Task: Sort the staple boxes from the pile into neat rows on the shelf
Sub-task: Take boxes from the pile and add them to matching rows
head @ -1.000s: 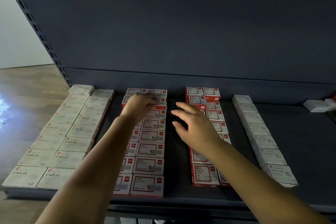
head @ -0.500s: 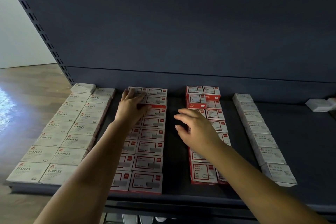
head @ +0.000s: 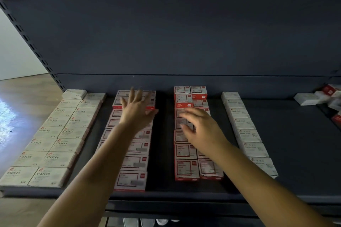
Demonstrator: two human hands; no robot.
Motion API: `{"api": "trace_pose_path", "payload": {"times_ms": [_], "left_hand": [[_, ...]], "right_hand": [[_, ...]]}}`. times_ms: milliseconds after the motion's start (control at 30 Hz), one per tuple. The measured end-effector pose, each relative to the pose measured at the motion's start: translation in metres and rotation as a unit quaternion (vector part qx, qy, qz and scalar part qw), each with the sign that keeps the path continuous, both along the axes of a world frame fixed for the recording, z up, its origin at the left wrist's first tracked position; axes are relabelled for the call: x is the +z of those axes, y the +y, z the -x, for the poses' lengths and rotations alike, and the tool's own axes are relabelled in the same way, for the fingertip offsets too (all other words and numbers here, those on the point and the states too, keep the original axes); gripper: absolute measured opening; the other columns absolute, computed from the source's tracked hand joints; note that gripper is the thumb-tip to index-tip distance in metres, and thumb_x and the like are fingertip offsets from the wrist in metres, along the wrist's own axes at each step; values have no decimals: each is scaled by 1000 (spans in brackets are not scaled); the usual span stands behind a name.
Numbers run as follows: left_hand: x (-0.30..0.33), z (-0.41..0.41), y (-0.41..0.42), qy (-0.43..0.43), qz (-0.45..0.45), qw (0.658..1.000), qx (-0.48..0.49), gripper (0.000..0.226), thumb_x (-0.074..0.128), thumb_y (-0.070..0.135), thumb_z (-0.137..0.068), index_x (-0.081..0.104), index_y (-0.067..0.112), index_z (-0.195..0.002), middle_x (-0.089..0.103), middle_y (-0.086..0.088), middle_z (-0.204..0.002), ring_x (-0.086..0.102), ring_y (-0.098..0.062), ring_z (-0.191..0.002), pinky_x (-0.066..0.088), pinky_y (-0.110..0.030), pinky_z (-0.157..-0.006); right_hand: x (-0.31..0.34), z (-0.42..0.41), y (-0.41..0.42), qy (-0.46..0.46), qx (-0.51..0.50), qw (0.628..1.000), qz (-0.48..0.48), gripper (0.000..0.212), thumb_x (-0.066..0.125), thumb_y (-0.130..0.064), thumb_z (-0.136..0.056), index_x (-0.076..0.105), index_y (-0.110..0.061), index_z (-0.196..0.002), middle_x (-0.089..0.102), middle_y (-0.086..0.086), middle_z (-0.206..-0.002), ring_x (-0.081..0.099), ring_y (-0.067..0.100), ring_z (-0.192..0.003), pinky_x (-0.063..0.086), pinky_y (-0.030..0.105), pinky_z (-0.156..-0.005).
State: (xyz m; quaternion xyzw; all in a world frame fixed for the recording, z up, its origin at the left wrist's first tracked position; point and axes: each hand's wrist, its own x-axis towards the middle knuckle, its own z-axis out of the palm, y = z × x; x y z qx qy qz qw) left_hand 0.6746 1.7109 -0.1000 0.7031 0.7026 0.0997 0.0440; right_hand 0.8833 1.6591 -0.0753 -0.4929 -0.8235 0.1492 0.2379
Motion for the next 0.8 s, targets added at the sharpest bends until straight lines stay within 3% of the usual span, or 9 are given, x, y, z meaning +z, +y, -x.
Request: {"api": "trace_pose_path", "payload": {"times_ms": [233,333,533,800], "left_hand": [[23,-137,-46,-8,-27,990,-141,67,40,42,-96,2,28,-150,-13,0,-157,-28,-22,-138,-17,-46,-109],[28,-182,-59,-7,-2,986,-166,66,41,34,-97,3,26,-150,-12,-2,-157,-24,-25,-141,-11,-47,-114],[22,-269,-71,-1,25,981,-195,64,38,37,-98,5,24,-150,-9,-2,-158,-20,-22,-142,-4,-48,-116],[1,-368,-89,-73,18,974,-212,58,42,31,-97,19,21,-149,8,-3,-158,-9,-20,-145,0,-43,-117]], "right_hand": [[-5,-78,-11,18,-52,998,-10,43,59,-19,-90,51,-14,-132,47,1,-137,41,18,-128,23,15,-96],[-13,-121,-17,29,-74,997,-3,44,64,-14,-86,54,-9,-129,51,8,-134,46,24,-125,28,18,-96],[-28,-216,-32,40,-127,991,10,47,63,-16,-87,51,-11,-132,46,6,-140,39,19,-131,24,17,-101],[-51,-321,-36,65,-168,983,-29,39,71,1,-76,64,-2,-114,63,17,-116,59,34,-108,38,31,-91]]}}
